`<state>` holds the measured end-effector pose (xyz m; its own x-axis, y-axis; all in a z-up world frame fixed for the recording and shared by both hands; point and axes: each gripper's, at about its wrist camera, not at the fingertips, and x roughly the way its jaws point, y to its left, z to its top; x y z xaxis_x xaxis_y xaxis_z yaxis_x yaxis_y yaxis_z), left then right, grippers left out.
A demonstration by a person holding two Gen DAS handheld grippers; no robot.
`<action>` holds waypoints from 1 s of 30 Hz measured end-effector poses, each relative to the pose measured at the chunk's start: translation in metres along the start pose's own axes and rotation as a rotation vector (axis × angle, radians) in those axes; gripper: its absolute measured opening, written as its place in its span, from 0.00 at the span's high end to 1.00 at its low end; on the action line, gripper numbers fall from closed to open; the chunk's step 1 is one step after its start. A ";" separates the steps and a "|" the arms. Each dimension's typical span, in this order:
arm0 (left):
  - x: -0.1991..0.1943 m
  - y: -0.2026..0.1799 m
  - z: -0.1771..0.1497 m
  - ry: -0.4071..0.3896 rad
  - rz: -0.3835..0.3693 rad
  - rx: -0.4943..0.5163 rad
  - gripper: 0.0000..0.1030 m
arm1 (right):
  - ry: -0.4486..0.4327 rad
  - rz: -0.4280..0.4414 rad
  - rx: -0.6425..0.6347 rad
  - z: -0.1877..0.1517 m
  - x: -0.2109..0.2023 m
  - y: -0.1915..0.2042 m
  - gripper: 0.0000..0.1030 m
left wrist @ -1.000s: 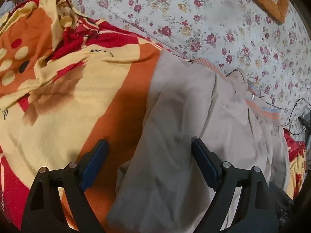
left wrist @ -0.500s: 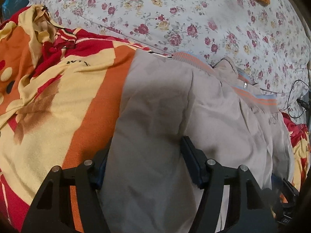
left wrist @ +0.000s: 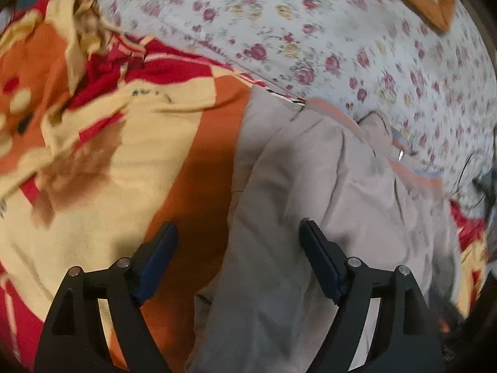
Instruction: Fold large clothes
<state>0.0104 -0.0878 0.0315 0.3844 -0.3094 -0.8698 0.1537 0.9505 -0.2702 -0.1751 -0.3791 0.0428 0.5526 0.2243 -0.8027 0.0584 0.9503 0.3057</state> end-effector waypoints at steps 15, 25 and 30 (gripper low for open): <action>0.000 -0.031 -0.009 -0.004 0.003 0.154 0.61 | -0.010 0.001 -0.020 -0.001 0.001 0.000 0.28; -0.005 -0.047 -0.013 -0.021 0.032 0.214 0.83 | -0.017 0.000 -0.030 -0.003 0.000 0.002 0.28; -0.021 -0.057 -0.009 -0.060 0.045 0.253 0.89 | 0.003 0.003 -0.056 0.000 -0.002 0.005 0.28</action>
<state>-0.0152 -0.1353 0.0618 0.4477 -0.2757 -0.8506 0.3551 0.9279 -0.1138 -0.1757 -0.3750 0.0464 0.5506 0.2279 -0.8031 0.0100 0.9601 0.2794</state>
